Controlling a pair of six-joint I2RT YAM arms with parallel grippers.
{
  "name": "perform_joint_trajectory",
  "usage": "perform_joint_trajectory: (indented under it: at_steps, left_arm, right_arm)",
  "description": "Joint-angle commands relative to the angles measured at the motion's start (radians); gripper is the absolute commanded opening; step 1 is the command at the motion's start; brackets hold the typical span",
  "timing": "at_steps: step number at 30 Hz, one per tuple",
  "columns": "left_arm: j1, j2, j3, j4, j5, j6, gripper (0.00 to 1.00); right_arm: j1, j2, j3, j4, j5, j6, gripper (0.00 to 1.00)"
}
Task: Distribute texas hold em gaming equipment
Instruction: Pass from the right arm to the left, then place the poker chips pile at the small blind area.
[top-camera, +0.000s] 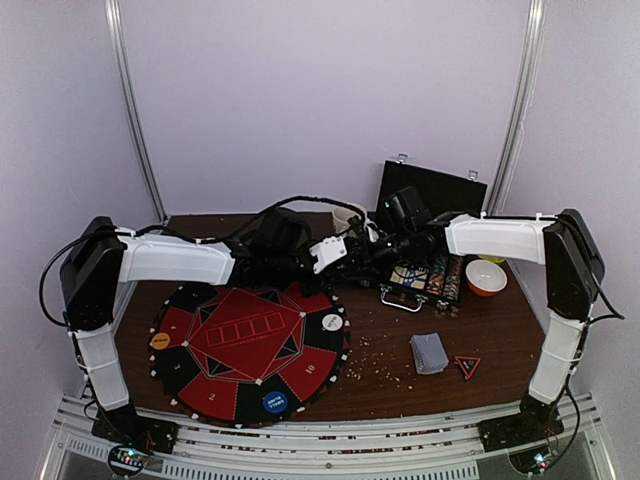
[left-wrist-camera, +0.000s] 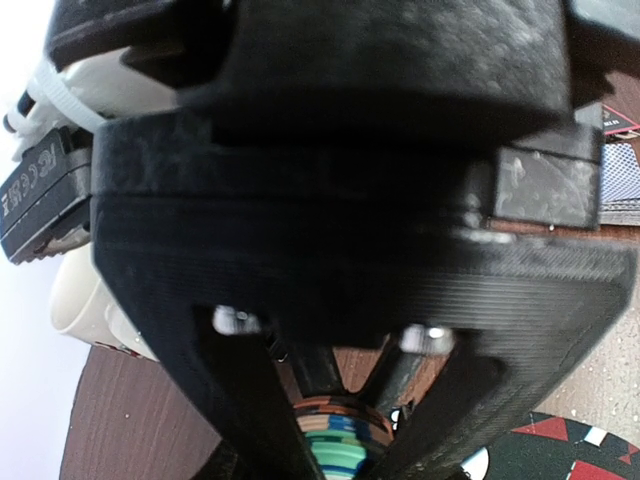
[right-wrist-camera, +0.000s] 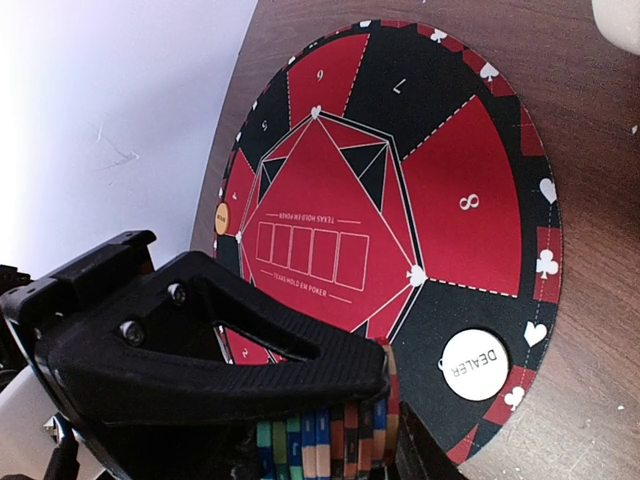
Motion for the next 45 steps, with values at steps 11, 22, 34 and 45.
perform_joint_trajectory:
  at_steps: [11,22,34,45]
  left_arm:
    - [0.001,-0.009,-0.001,-0.2,-0.077,-0.064,0.0]
    - [0.001,-0.059,-0.078,-0.296,-0.05,-0.137,0.0]
    - [-0.009,-0.244,-0.252,-0.334,-0.073,-0.265,0.0]
    - [-0.008,-0.313,-0.298,-0.36,-0.138,-0.272,0.0]
  right_arm:
    - [-0.019,-0.005,0.033,-0.088,0.043,-0.09,0.44]
    - [-0.041,-0.055,-0.002,-0.197,0.176,-0.163,0.47]
    - [0.09,0.043,0.107,-0.351,0.619,-0.267,0.49]
    - [0.178,0.304,0.341,-0.438,0.761,-0.271,0.66]
